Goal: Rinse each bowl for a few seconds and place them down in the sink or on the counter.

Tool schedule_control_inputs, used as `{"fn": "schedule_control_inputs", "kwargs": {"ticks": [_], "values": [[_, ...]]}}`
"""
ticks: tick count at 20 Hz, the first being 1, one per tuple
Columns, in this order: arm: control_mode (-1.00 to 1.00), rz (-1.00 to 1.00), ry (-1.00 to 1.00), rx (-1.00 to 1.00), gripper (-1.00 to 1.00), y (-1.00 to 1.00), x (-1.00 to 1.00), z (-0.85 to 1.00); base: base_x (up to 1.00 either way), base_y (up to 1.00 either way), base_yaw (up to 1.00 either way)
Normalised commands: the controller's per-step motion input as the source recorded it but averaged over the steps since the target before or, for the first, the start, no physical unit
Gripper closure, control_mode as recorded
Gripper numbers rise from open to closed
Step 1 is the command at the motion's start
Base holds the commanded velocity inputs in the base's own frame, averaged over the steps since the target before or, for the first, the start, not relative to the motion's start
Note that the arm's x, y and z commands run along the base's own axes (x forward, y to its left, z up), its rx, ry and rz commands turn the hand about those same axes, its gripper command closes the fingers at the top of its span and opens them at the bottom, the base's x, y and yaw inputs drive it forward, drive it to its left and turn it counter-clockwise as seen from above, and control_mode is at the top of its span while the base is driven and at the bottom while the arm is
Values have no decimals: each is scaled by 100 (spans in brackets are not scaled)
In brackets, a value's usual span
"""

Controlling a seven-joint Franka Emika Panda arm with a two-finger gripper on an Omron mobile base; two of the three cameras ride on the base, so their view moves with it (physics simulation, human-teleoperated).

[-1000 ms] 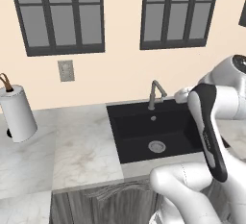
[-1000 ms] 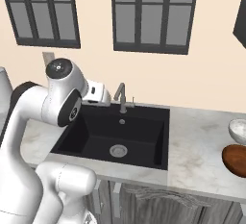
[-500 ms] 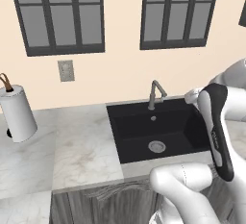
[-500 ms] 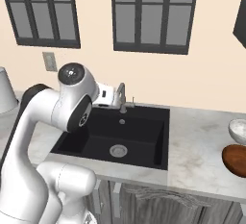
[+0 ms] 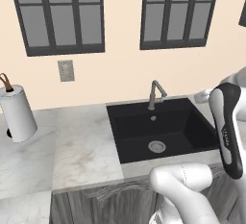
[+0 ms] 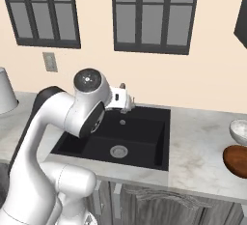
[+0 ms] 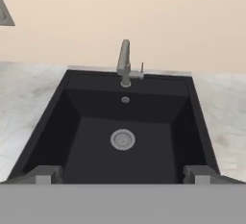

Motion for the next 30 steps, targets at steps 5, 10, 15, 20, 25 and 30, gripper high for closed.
{"fn": "schedule_control_inputs", "kwargs": {"ticks": [5,10,15,20,25,30], "values": [[-100,7,-2,0,-100,-32,6,-4,0,0,0],[-100,6,-3,0,-100,-22,15,-9,0,0,0],[-100,6,-8,0,-100,-14,12,-12,0,0,0],[-100,6,-8,0,-100,-9,10,-12,0,0,0],[-100,4,-10,0,-100,-6,13,-10,0,0,0],[-100,4,-9,0,-100,-7,21,-8,0,0,0]]}}
